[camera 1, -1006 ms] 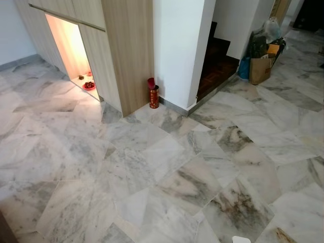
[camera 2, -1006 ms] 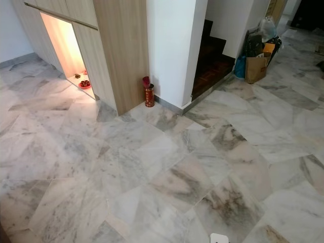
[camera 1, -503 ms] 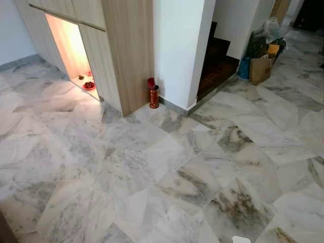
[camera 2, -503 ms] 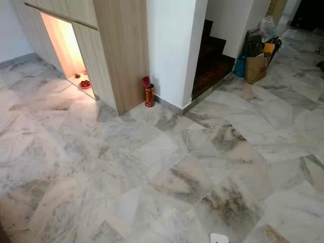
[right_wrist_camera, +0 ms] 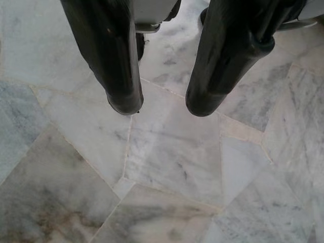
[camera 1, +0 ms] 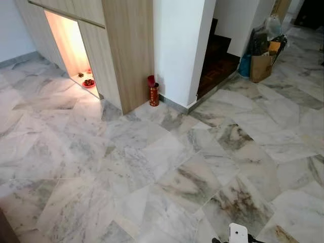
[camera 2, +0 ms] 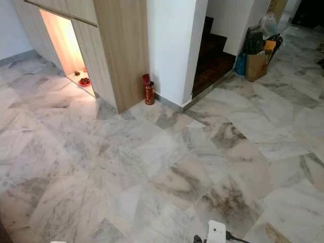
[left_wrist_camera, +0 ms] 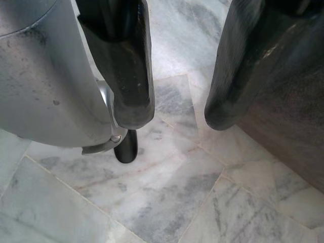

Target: Move the pillow to the sofa from floor

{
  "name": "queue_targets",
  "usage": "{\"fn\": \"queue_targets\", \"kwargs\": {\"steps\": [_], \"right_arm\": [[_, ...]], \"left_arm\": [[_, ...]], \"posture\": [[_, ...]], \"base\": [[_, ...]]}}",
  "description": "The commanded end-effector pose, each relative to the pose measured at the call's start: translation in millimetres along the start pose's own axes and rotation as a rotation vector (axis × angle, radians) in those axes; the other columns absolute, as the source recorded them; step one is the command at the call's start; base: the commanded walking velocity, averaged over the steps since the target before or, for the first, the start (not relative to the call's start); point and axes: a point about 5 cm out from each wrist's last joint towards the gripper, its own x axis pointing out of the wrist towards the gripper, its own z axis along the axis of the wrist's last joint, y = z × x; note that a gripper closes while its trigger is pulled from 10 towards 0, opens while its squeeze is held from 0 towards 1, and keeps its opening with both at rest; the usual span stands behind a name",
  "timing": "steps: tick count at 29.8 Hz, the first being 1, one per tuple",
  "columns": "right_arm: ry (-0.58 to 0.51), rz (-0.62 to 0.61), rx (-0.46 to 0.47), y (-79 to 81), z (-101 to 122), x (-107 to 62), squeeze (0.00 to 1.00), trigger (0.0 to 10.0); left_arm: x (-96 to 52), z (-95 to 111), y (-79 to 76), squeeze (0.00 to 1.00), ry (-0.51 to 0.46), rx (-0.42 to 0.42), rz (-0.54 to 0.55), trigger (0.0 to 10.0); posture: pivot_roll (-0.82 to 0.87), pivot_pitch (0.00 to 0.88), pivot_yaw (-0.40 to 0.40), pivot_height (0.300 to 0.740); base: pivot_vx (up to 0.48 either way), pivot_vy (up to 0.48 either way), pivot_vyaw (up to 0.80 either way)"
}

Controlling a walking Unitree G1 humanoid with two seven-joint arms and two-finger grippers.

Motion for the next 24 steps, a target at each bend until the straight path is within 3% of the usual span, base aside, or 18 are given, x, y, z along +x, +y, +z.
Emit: {"fn": "queue_targets", "kwargs": {"steps": [1, 4, 24], "right_arm": [[0.012, 0.002, 0.009, 0.0, -2.8, -0.3, 0.00, 10.0], [-0.004, 0.003, -0.022, -0.3, -0.5, -0.3, 0.00, 10.0], [0.030, 0.015, -0.083, -6.5, -7.5, -2.5, 0.00, 10.0]], "left_arm": [[-0.9, -5.3, 0.5, 0.00, 0.016, 0.001, 0.006, 10.0], [-1.1, -6.5, -0.2, 0.00, 0.017, 0.000, 0.007, 10.0], [0.5, -0.6, -8.6, 0.00, -0.014, -0.040, 0.006, 10.0]], "posture": [[0.02, 0.066, 0.012, 0.740], [0.02, 0.067, 0.013, 0.740], [0.02, 0.069, -0.004, 0.740]], "base": [[0.000, 0.000, 0.00], [0.000, 0.000, 0.00], [0.000, 0.000, 0.80]]}}
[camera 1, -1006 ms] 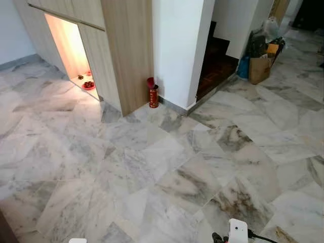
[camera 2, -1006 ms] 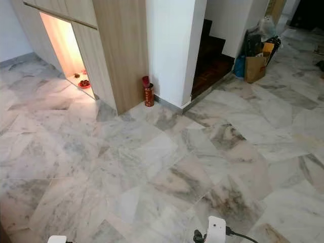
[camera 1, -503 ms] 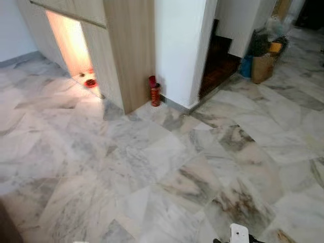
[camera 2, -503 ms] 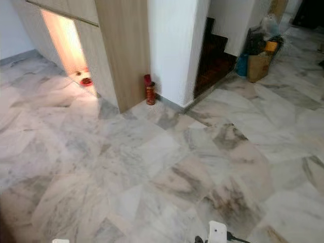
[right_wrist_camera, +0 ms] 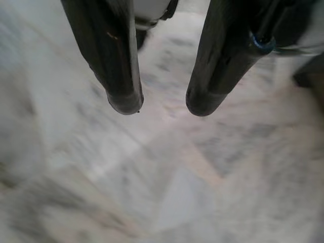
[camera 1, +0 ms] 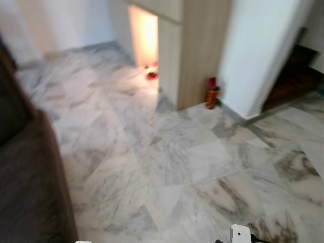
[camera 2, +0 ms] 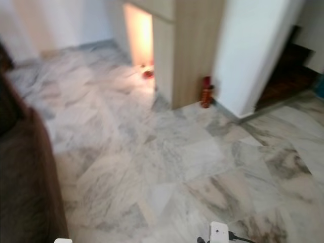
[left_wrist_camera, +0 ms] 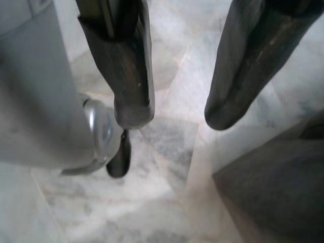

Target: Move the pillow to the sofa from floor

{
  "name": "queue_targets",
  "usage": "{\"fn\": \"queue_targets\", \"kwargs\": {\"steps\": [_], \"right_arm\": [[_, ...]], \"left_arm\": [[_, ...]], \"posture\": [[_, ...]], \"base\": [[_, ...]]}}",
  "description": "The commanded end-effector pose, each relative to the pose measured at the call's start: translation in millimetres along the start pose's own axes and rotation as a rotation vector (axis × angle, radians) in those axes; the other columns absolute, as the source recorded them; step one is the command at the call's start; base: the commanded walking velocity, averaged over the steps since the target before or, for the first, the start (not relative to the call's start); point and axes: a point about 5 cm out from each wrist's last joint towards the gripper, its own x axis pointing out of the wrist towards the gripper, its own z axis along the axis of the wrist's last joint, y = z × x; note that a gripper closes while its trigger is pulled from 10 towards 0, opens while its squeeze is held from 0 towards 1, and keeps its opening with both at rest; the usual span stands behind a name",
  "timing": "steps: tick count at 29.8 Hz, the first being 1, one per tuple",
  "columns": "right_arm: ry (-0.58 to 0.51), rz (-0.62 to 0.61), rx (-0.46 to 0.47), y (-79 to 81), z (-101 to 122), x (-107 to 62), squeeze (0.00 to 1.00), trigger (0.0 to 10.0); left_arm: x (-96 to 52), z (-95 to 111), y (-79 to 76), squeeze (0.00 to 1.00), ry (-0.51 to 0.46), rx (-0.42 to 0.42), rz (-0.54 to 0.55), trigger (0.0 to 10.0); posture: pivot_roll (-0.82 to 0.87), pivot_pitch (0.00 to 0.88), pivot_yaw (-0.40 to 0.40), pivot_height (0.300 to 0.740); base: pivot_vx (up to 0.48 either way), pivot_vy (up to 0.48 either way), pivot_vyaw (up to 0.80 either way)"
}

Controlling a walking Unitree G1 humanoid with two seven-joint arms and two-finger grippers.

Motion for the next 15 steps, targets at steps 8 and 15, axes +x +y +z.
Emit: {"fn": "queue_targets", "kwargs": {"steps": [8, 15], "right_arm": [[0.036, -0.020, -0.017, -11.3, -9.6, -3.7, 0.00, 10.0], [0.041, -0.012, -0.023, -9.3, -11.1, -3.6, 0.00, 10.0]], "left_arm": [[0.1, -1.3, -5.8, 0.00, -0.003, -0.033, 0.002, 10.0], [-0.2, -2.7, -5.6, 0.00, 0.002, -0.016, 0.001, 10.0]], "posture": [[0.02, 0.070, -0.012, 0.740], [0.03, 0.074, -0.005, 0.740]], "base": [[0.000, 0.000, 0.80], [0.000, 0.000, 0.80]]}}
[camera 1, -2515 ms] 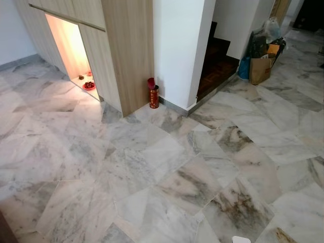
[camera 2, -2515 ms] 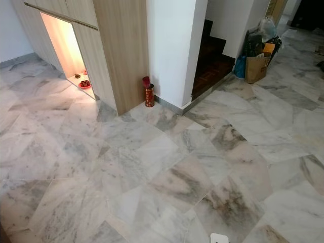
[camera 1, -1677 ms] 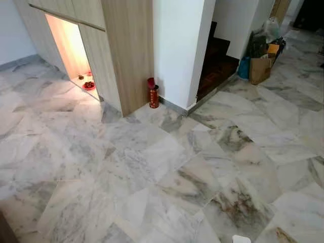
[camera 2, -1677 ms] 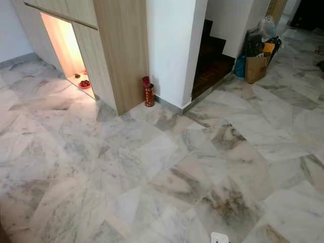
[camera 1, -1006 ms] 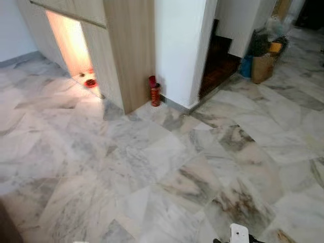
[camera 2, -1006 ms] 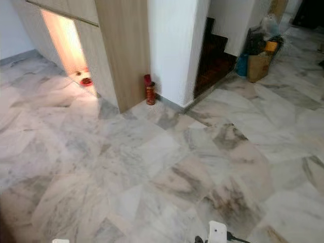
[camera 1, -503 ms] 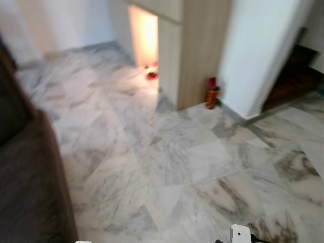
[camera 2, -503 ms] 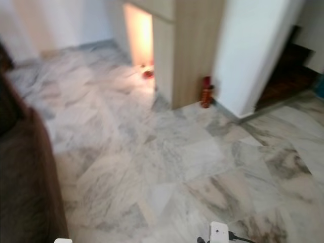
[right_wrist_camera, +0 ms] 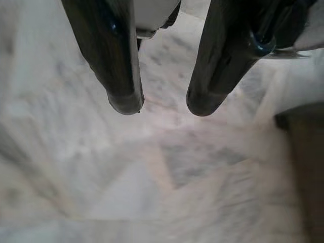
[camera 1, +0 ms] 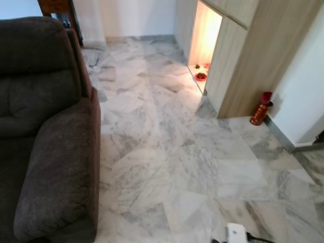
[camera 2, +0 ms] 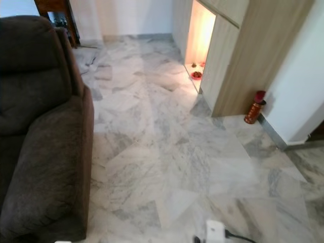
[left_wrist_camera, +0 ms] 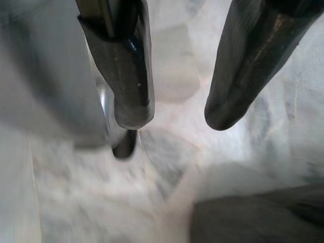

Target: Move the pillow to the sofa from floor

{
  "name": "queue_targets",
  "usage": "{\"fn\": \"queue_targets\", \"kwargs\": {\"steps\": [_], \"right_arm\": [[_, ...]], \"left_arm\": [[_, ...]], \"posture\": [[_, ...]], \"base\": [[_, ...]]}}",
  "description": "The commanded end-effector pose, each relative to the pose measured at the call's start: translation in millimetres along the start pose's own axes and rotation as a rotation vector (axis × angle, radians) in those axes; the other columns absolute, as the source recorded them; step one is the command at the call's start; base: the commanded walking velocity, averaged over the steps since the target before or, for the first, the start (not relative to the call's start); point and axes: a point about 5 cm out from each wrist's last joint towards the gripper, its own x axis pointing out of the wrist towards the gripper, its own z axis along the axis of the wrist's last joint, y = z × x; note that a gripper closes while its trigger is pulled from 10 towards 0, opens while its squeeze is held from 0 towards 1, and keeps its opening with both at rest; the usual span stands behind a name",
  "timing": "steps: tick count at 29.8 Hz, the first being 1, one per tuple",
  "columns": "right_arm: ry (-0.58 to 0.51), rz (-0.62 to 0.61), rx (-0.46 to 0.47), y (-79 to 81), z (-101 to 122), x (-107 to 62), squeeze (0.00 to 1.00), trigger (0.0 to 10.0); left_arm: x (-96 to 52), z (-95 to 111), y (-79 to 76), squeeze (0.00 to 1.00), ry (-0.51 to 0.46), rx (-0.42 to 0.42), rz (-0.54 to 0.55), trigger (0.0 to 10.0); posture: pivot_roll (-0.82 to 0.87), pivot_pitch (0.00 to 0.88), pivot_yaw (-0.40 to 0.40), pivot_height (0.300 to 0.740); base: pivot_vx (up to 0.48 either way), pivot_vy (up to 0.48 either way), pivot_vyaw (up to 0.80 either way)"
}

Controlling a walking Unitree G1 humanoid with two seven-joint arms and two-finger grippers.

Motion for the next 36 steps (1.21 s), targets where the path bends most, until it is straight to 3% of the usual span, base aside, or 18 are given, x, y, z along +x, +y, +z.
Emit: {"fn": "queue_targets", "kwargs": {"steps": [1, 16, 18, 23, 36], "right_arm": [[0.032, -0.021, 0.000, -8.6, -10, -3.3, 0.00, 10.0], [0.031, -0.024, 0.017, -8.1, -12, -3.6, 0.00, 10.0], [0.021, -0.026, 0.071, -4.5, -13, -3.0, 0.00, 10.0], [0.029, -0.025, 0.068, -2.4, -15, -2.8, 0.00, 10.0], [0.026, -0.018, 0.047, -3.4, -13, -2.8, 0.00, 10.0]], "left_arm": [[-2.8, -14, 0.8, 0.00, 0.048, 0.002, 0.004, 10.0], [-1.9, -9, 3.2, 0.00, 0.037, 0.010, 0.002, 10.0], [-1.1, -5, 4.4, 0.00, 0.023, 0.001, 0.002, 10.0], [-1.0, -5, 4.5, 0.00, 0.026, -0.011, 0.004, 10.0], [-2.6, -13, 4.0, 0.00, 0.053, -0.016, 0.001, 10.0]], "posture": [[0.03, 0.074, -0.005, 0.740], [0.02, 0.064, 0.012, 0.740], [0.03, 0.067, 0.018, 0.740], [0.03, 0.069, 0.016, 0.740], [0.03, 0.077, 0.015, 0.740]], "base": [[0.000, 0.000, 0.80], [0.000, 0.000, 0.78], [0.000, 0.000, 0.00], [0.000, 0.000, 0.00], [0.000, 0.313, 0.00]]}}
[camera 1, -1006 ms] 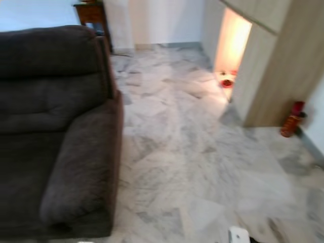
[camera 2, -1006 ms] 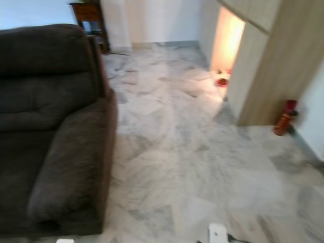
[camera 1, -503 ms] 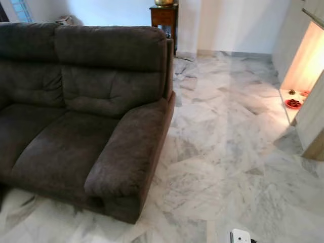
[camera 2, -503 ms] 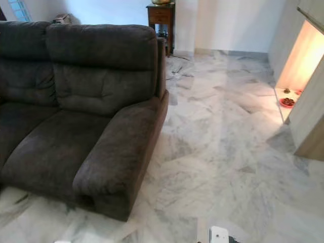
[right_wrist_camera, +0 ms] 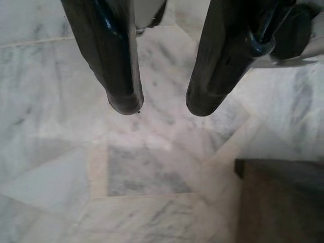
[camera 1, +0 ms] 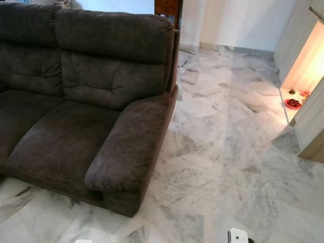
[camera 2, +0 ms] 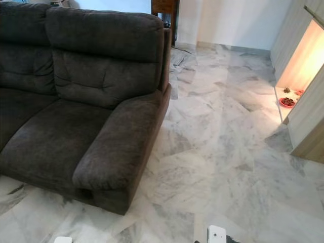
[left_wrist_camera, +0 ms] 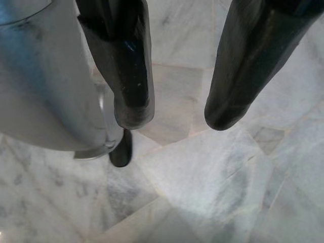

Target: Move the pillow to the sofa from floor

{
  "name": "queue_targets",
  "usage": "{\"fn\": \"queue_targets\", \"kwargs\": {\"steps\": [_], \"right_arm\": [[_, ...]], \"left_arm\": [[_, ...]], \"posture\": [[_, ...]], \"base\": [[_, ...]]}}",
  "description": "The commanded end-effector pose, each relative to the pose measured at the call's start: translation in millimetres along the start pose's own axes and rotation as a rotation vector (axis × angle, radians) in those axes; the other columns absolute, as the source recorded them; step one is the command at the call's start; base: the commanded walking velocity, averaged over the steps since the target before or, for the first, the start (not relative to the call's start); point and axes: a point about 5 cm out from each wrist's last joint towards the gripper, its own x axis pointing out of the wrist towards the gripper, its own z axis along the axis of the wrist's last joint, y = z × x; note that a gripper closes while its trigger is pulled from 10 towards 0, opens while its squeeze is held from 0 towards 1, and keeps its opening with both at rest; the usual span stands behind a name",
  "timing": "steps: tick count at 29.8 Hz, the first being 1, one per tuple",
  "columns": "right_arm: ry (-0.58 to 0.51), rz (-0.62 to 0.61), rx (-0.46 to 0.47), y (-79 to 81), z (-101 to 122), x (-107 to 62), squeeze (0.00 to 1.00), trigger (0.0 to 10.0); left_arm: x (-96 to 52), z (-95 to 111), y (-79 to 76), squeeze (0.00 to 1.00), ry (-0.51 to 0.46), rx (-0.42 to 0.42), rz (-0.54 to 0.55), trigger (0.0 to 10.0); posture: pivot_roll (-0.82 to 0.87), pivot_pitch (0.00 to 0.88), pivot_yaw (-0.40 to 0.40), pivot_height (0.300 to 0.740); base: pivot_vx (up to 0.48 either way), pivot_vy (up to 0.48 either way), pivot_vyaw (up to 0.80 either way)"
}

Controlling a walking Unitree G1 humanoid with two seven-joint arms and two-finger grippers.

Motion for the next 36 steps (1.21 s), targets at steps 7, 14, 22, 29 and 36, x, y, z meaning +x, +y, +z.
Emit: {"fn": "queue_targets", "kwargs": {"steps": [7, 14, 22, 29, 36], "right_arm": [[-0.004, 0.005, -0.049, 0.6, 0.8, 0.1, 0.00, 10.0], [-0.012, 0.007, -0.014, 1.1, 3.3, 0.5, 0.00, 10.0], [-0.015, 0.005, -0.004, 1.2, 2.6, 0.4, 0.00, 10.0], [-0.012, 0.006, 0.000, 2.1, 0.3, 0.2, 0.00, 10.0], [-0.012, 0.007, 0.006, 2.5, 0.9, 0.4, 0.00, 10.0]], "left_arm": [[-2.4, -12.1, 3.7, 0.00, 0.050, -0.013, 0.010, 10.0], [-2.5, -12.6, 4.7, 0.00, 0.056, -0.014, 0.011, 10.0], [-3.4, -14.8, 8.5, 0.00, 0.062, -0.013, 0.015, 10.0], [-4.0, -17.4, 7.7, 0.00, 0.068, -0.014, 0.014, 10.0], [-4.4, -19.5, 6.4, 0.00, 0.074, -0.017, 0.015, 10.0]], "posture": [[0.03, 0.076, 0.016, 0.740], [0.03, 0.077, 0.017, 0.740], [0.03, 0.077, 0.018, 0.740], [0.03, 0.079, 0.018, 0.740], [0.03, 0.079, 0.018, 0.740]], "base": [[0.000, 0.314, 0.34], [0.000, 0.314, 0.19], [0.000, 0.325, 0.00], [0.000, 0.329, 0.00], [0.000, 0.343, 0.00]]}}
